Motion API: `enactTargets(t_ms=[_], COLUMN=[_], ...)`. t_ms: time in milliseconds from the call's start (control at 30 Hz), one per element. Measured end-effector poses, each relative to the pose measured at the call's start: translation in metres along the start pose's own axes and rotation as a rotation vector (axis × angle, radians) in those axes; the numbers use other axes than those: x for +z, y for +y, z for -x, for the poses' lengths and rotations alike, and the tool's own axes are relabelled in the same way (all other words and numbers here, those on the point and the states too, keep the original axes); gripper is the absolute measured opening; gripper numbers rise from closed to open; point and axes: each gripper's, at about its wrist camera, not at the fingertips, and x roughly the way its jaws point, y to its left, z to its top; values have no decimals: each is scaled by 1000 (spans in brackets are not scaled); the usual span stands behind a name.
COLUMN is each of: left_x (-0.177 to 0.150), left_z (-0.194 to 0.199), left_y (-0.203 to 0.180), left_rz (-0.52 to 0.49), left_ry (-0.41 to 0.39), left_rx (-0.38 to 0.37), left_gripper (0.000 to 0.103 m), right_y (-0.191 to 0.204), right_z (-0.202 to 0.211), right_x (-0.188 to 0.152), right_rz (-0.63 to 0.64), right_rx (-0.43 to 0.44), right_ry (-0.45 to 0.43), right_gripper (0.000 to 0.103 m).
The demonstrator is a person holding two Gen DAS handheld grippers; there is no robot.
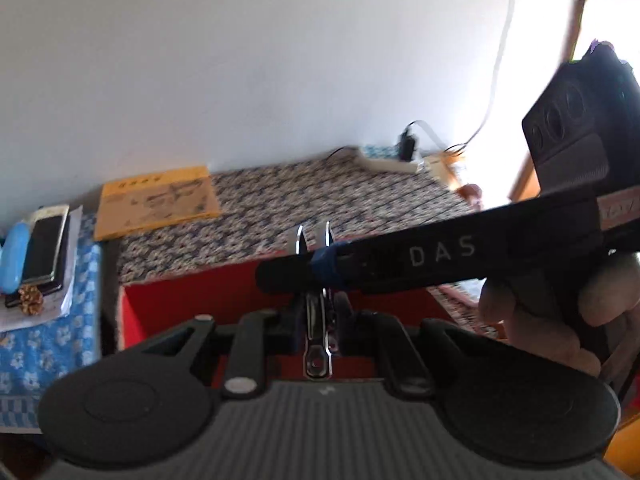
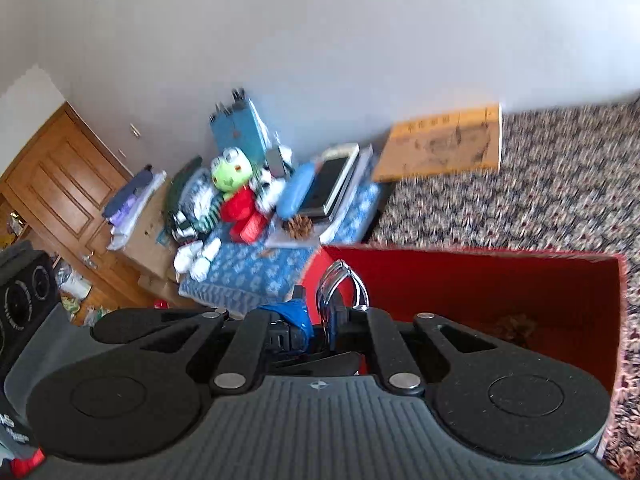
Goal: Organize rigid objects
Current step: 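Lift the silver clip with the right gripper over the red box, then lower the clip into the red box and open the right gripper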
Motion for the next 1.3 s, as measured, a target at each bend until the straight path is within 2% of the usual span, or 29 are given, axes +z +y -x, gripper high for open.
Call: enactTargets(t_ms=[233,467,700,767,867,933,1000,1100,1300], left_x=[-14,-26,-32,-34,-38,-41,-42,-43,-44], left_z=[-43,-76,-87,-88,-91,-94,-94,-93,-92], left_y=[33,52,63,64,66,68,69,68,67], left_rz=[45,87,126,128,136,144,157,149,147], left_ry=[115,212,255,262,275,284,287,286,283], left_rx=[86,157,202,212,232,236,228,239,249], left_gripper=[8,8,9,10,24,24,24,25,28], right_y=[-31,-47,-60,-66,-71,-73,-70,-65,-60], right_z=[-57,-98,-124,-128,-125,-122,-120,-112,-96], right_x=[2,-2,-7,-9,-9,-8,-8,-7,-6], right_rz=[-115,-192,-234,-260,-289,-307,-287,-268,-252], right_rx=[43,52,7,3,23,44,20,36,13], right_ry=[153,265,341,344,318,307,320,309,262], right_gripper=[0,0,0,0,1,2,2,3,4])
